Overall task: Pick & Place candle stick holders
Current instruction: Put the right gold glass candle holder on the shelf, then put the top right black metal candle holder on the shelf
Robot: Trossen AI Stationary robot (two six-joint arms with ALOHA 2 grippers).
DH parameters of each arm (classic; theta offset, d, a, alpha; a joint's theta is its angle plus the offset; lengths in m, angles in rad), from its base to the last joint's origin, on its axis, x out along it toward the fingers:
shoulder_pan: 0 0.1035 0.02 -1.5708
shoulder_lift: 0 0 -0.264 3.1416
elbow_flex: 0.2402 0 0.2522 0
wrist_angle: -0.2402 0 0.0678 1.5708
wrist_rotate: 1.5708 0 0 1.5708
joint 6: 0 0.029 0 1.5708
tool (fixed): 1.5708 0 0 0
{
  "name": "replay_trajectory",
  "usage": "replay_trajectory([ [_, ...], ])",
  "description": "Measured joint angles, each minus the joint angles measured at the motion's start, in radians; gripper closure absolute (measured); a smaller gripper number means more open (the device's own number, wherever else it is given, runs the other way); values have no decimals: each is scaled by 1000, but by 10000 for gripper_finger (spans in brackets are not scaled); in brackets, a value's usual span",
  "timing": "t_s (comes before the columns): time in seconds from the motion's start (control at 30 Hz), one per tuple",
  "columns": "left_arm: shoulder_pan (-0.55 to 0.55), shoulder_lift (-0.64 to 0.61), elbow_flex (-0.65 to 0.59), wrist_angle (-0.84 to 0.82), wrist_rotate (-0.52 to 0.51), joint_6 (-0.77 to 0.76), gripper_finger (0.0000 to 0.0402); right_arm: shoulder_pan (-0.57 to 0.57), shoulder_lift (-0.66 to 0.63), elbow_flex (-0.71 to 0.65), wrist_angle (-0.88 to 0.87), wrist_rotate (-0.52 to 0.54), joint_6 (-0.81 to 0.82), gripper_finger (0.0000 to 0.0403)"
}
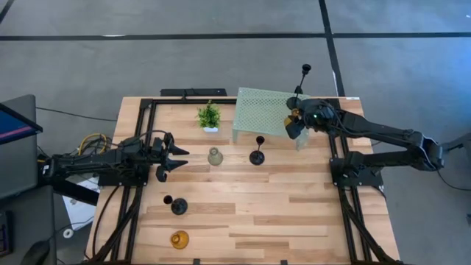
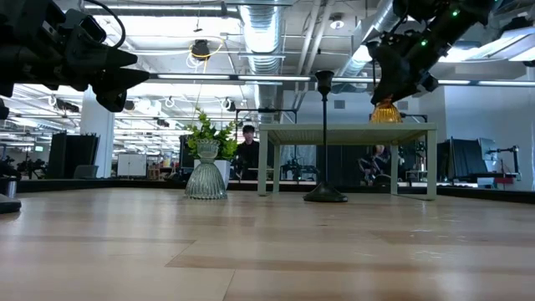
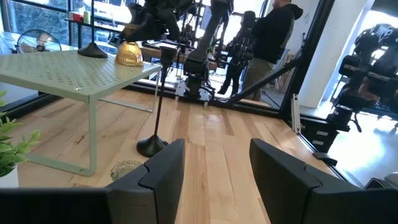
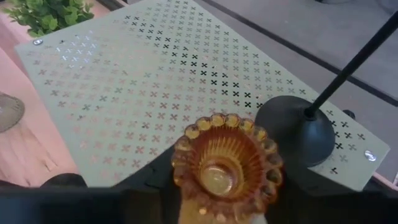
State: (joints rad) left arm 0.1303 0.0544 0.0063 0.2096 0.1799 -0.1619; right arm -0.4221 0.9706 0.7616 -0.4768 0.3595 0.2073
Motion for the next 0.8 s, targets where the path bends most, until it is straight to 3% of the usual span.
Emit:
replay_trajectory([
  [0.13, 0, 0, 0, 0, 0, 0, 220, 0, -22, 0, -14, 0, 0, 177],
  [0.27, 0, 0, 0, 0, 0, 0, 220, 0, -36, 0, -12, 4, -3, 143],
  [0.47, 0, 0, 0, 0, 0, 0, 220, 0, -76, 35, -51, 4, -9, 134],
  [0.8, 0, 0, 0, 0, 0, 0, 220, 82, -122, 257, -239, -12, -25, 133],
])
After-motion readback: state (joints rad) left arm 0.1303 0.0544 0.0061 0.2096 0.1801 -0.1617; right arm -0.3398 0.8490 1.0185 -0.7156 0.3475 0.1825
